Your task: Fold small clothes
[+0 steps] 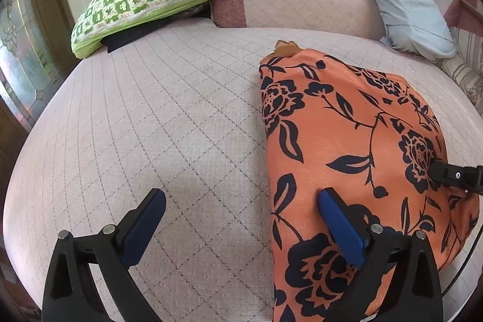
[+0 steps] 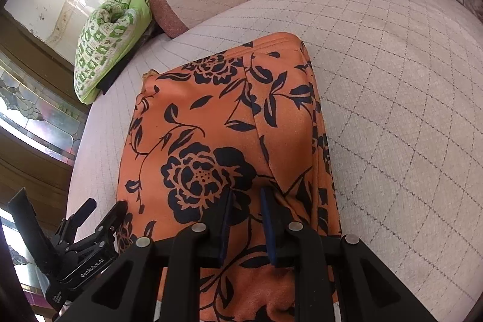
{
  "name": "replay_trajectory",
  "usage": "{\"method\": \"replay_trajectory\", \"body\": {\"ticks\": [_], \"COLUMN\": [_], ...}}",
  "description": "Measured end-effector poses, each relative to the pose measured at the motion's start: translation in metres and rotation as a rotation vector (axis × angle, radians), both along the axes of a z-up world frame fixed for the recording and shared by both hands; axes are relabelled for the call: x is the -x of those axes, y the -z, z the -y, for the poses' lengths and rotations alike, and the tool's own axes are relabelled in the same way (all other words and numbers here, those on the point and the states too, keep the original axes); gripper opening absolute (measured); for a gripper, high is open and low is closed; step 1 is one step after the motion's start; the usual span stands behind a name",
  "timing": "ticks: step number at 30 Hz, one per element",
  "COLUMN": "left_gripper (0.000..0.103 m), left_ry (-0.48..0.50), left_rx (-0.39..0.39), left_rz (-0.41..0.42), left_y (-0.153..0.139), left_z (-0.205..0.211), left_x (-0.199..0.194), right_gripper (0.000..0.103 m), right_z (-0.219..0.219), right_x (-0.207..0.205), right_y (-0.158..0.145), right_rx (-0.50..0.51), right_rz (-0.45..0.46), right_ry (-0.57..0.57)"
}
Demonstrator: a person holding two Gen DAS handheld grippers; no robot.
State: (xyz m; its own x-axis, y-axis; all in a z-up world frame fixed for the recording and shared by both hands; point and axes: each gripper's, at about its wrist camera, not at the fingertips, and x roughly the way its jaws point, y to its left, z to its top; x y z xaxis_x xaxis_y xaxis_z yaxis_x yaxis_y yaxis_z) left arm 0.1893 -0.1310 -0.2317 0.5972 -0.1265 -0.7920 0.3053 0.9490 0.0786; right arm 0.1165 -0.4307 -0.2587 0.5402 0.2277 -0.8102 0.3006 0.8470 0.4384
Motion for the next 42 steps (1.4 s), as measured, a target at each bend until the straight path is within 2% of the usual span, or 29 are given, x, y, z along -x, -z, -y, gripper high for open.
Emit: {"method": "replay_trajectory", "body": {"ticks": [10, 14, 18, 30, 36, 38, 42], "left_gripper": [0.102, 0.102, 0.102, 0.102, 0.102, 0.102, 0.102], "left_ry": [-0.047, -0.037, -0.018, -0.015, -0.015, -0.019, -0.018], "left_rx": [0.035, 0.0, -0.035, -0.046, -0.001, 0.015, 0.03], "left_rz": [-0.044, -0.05, -0.015, -0.002, 0.044, 0.052, 0.011], "left_y": [-0.002, -0.004, -0.006, -0.008, -0.025, -0.029, -0.023], "left_z": [0.001, 0.004, 0.005, 0.006, 0.004, 0.004, 0.01], "left_x": [-0.006, -0.007, -0.005, -0.005, -0.009, -0.018, -0.046], "right_gripper": [0.023, 0.023, 0.023, 0.022, 0.022, 0.022, 0.022], "right_z": [-0.001, -0.001, -0.002, -0.003, -0.01, -0.008, 0.0], "right_x": [0.001, 0.001, 0.001, 0.002, 0.005, 0.0, -0.019], "right_y": [-0.001, -0.001, -0.001, -0.005, -0.039, -0.04, -0.031], "right_rx": [0.01, 0.014, 0.019, 0.017, 0.03, 0.026, 0.019], "right_rz": [0.003, 0.005, 0.003, 0.009, 0.162, 0.173, 0.161], "right_ry": [-0.001, -0.003, -0.005, 0.002, -0.011, 0.022, 0.095]}}
